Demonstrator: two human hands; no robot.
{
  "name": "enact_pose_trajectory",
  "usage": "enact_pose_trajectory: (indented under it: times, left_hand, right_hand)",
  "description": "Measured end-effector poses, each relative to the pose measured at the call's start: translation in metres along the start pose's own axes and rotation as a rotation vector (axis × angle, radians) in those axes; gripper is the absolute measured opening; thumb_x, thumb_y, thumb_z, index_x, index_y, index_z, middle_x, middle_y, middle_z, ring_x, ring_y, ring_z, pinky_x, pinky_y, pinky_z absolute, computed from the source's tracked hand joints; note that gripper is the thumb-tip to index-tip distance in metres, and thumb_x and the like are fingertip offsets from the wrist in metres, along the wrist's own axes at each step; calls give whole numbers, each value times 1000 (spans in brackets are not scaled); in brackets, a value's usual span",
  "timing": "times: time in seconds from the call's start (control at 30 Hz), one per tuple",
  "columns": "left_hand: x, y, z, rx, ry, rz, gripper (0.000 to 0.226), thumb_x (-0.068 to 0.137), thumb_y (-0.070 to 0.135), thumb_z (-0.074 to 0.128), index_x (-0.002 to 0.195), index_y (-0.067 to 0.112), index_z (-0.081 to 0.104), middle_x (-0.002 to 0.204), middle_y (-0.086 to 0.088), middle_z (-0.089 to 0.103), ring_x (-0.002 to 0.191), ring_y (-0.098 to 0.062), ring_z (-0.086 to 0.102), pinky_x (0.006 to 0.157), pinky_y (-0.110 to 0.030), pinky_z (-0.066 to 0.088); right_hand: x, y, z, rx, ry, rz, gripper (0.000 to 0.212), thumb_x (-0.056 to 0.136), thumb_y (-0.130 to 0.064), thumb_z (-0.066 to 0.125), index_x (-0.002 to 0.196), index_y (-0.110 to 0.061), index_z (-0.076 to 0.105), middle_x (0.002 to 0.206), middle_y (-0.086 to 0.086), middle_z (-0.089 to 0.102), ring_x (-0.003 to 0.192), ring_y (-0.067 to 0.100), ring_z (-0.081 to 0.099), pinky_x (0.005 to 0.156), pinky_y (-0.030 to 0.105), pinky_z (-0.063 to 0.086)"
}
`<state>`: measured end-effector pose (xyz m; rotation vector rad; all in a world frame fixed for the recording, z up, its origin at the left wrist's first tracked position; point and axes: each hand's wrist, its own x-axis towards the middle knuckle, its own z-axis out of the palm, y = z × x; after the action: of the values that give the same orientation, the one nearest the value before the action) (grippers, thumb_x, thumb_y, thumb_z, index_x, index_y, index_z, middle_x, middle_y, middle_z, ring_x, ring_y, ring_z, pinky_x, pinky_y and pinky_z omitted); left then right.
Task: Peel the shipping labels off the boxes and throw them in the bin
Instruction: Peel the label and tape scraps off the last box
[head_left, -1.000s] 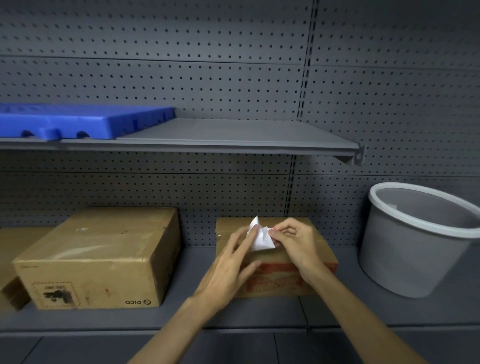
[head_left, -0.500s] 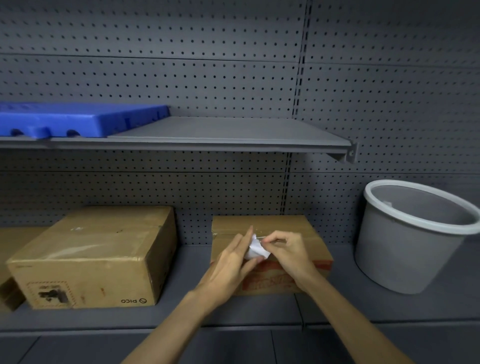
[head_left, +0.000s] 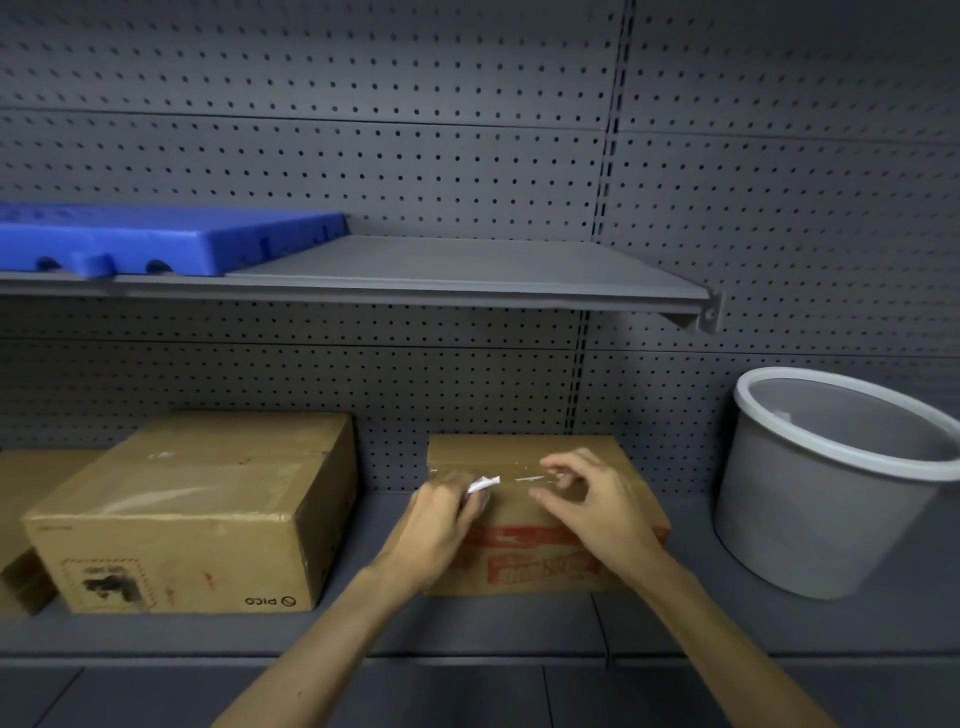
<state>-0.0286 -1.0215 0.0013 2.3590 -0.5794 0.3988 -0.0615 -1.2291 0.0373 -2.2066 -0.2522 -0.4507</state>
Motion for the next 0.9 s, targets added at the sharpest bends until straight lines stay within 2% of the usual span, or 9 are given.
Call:
enact_pose_trajectory:
  times: [0.13,0.2,0.33,0.47,0.57,0.7,0.77,0.83,0.9]
  left_hand:
    - [4,6,2,-35,-10,4,32,98,39,44,77,20,58,74,8,63,72,-7,59,71,-35,50]
    - [5,17,1,-75,-21,32,30,99,35,46,75,21,58,71,8,62,70,-8,58,68,-32,48]
    - [4,22,-5,-218,-90,39,30,101,33,48,78,23,64,75,9,66,72,-3,59,67,-26,46]
    - [3,20,-11,-378,-167,-11,29,100,36,49,81,21,65,78,5,64,66,-19,61,58,-29,52]
    - [3,18,-13,-327,-190,19,29,100,37,49,76,23,59,77,10,57,65,-10,56,59,-22,49]
    - [0,23,-16,-262,-216,85,15,100,39,48,104,36,61,92,17,60,88,1,56,72,-9,39]
    - [1,23,-15,-236,-207,52,36,96,48,48,127,31,56,108,20,58,102,3,54,82,-7,36]
    - [1,21,-12,-175,-201,-1,68,91,59,48,148,24,34,127,17,49,120,1,45,96,-10,32]
    - [-1,23,-9,-197,-246,-15,79,91,58,50,154,31,10,123,19,46,116,5,43,97,-12,32]
  right_hand:
    - [-4,0,17,-224,-130,-218,47,80,-46,68,122,-28,54,110,-16,51,101,1,49,87,20,40]
    - [-4,-3,25,-272,-103,-280,44,82,-44,65,120,-26,53,108,-12,56,99,7,50,87,26,40]
    - [-1,-1,25,-339,-45,-364,31,90,-41,53,112,-21,59,100,-10,61,89,7,50,80,26,39]
    - [2,-1,19,-118,-137,-289,17,93,-35,56,103,-24,65,93,-15,61,87,6,56,79,25,44]
    - [5,-5,17,46,-163,-220,12,94,-23,60,94,-18,71,88,-11,67,86,9,63,75,24,49]
    - [10,-9,16,145,-86,-169,11,88,-13,66,82,-16,75,75,-15,69,74,6,65,66,17,48]
    - [13,-7,15,177,-61,-137,12,88,-9,67,82,-13,77,69,-19,68,66,5,65,63,13,46]
    - [16,-5,13,200,-28,-92,11,87,-9,67,83,-13,77,69,-18,69,62,6,65,62,14,47]
    - [18,-3,11,204,-5,-61,11,87,-12,67,84,-16,76,70,-12,71,61,8,66,62,17,49]
